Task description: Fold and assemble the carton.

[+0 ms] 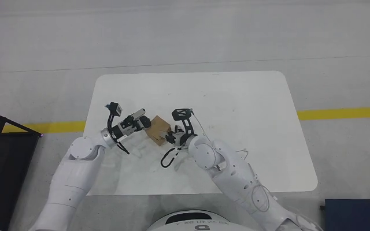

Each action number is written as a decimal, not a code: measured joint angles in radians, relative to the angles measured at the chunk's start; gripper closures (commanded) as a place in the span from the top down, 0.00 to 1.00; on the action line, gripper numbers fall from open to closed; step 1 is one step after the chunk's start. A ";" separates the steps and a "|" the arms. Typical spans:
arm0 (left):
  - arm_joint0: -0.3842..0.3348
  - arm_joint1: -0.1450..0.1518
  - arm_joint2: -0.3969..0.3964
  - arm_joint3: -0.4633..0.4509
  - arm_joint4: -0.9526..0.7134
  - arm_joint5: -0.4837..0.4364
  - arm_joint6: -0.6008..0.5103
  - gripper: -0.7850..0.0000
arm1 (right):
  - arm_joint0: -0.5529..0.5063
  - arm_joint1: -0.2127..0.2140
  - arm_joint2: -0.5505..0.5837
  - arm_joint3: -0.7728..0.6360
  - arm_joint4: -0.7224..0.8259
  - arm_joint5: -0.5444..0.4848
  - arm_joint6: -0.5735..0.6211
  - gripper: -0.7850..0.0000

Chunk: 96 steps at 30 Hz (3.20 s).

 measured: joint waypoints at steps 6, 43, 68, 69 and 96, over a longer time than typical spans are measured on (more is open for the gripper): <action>-0.010 -0.001 0.004 0.004 0.000 0.003 -0.002 1.00 | 0.005 0.000 -0.006 -0.019 -0.036 0.029 0.005 0.61; -0.074 -0.009 0.020 0.057 0.004 0.000 -0.013 1.00 | 0.029 -0.003 -0.014 -0.079 -0.264 0.105 0.059 0.75; -0.107 -0.014 0.039 0.070 0.019 0.009 -0.026 1.00 | -0.034 0.001 0.033 -0.082 -0.094 -0.007 0.061 0.64; -0.106 -0.014 0.040 0.069 0.018 0.009 -0.025 1.00 | -0.029 -0.001 0.032 -0.074 -0.077 -0.012 0.058 0.63; -0.104 -0.013 0.045 0.060 0.055 0.010 -0.030 1.00 | -0.045 0.006 0.037 -0.100 -0.078 0.023 0.111 0.43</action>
